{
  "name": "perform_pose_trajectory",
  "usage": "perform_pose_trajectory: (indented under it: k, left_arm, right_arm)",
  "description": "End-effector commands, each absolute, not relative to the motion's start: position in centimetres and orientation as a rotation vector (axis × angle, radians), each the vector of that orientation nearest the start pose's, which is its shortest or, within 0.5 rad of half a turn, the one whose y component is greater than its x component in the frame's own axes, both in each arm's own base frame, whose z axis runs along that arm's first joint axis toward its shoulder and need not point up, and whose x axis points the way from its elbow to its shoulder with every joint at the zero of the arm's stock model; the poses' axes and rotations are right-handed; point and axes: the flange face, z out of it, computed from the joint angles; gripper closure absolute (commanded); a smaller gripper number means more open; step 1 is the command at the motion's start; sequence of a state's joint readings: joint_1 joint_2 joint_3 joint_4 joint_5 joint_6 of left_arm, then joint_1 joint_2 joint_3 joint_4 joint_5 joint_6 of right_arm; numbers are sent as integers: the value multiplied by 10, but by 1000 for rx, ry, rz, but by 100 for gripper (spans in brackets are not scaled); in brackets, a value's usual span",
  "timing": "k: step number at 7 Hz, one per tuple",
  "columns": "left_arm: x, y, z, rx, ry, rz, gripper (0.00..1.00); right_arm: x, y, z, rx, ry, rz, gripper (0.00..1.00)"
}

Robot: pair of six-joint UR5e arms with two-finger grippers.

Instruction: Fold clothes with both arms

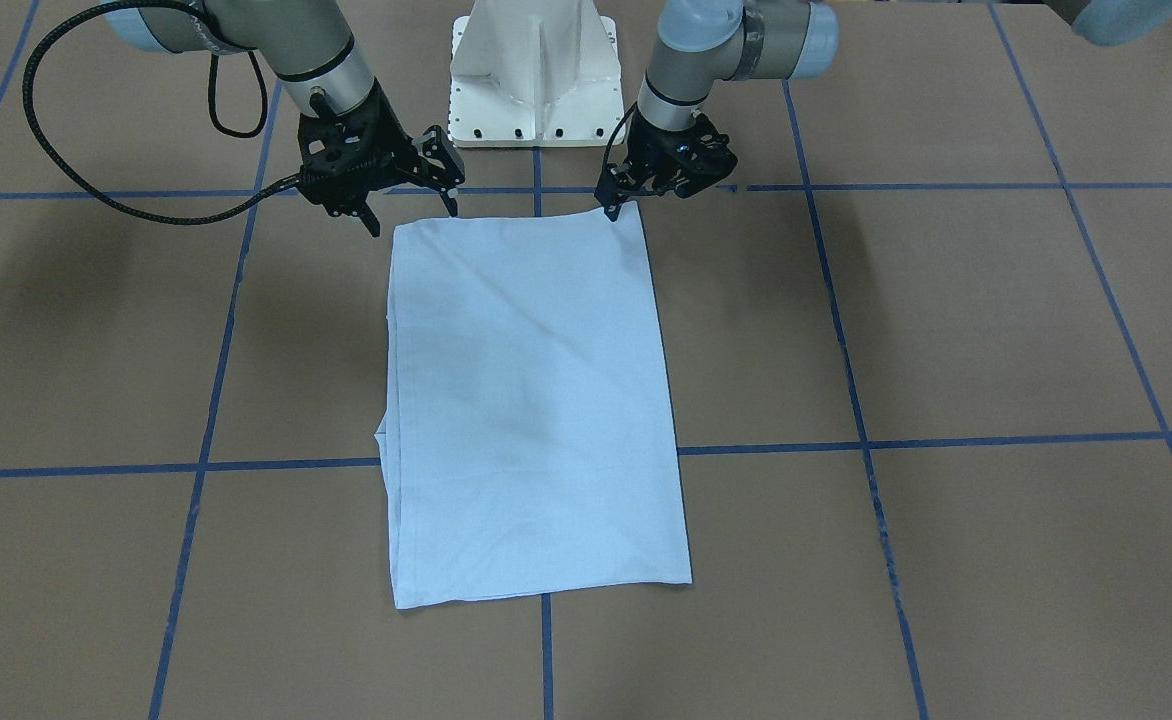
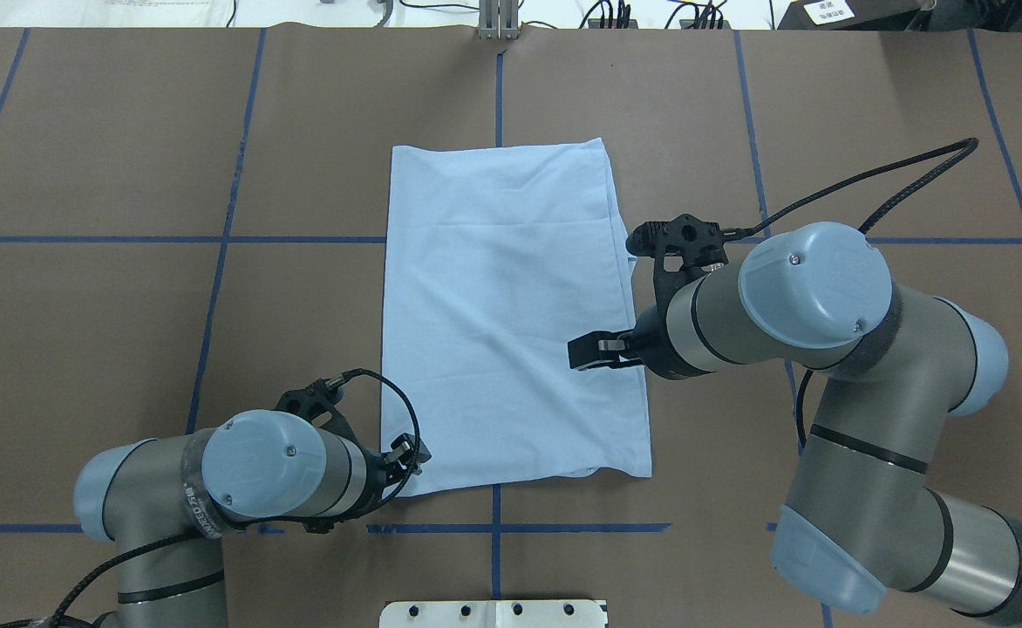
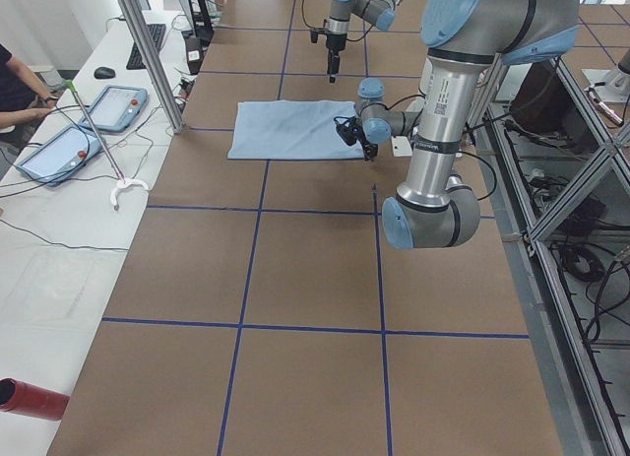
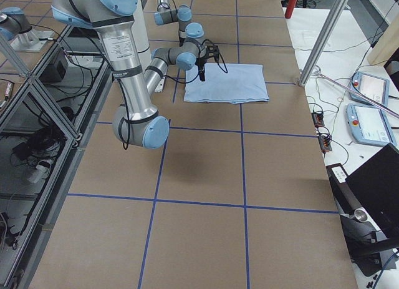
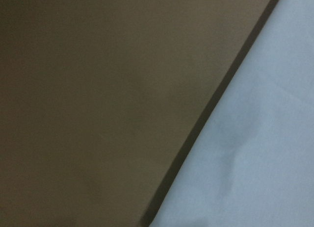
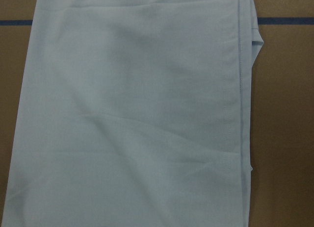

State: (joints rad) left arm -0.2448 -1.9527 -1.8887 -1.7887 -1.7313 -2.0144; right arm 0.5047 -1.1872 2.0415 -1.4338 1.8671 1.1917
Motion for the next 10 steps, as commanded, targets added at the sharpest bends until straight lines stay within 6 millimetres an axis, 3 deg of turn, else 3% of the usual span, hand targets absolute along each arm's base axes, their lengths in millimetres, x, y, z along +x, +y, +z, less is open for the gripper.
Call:
perform_pose_trajectory:
  k: [1, 3, 6, 7, 9, 10]
  left_arm:
    - [565, -251, 283, -240, 903, -556, 11]
    - [570, -256, 286, -216, 897, -568, 19]
    - [568, -257, 284, -214, 901, -571, 60]
    - [567, -257, 281, -216, 907, -570, 66]
    - [567, -255, 274, -217, 917, -564, 91]
    - [567, -255, 273, -217, 919, -562, 99]
  right_arm:
    - [-432, -359, 230, 175, -1003, -30, 0]
    - [-432, -358, 231, 175, -1003, -30, 0]
    - [-432, -359, 232, 174, -999, -31, 0]
    - [-433, -359, 233, 171, -996, -29, 0]
    - [-434, -360, 235, 170, -993, -29, 0]
    - [-434, -360, 236, 169, -992, -28, 0]
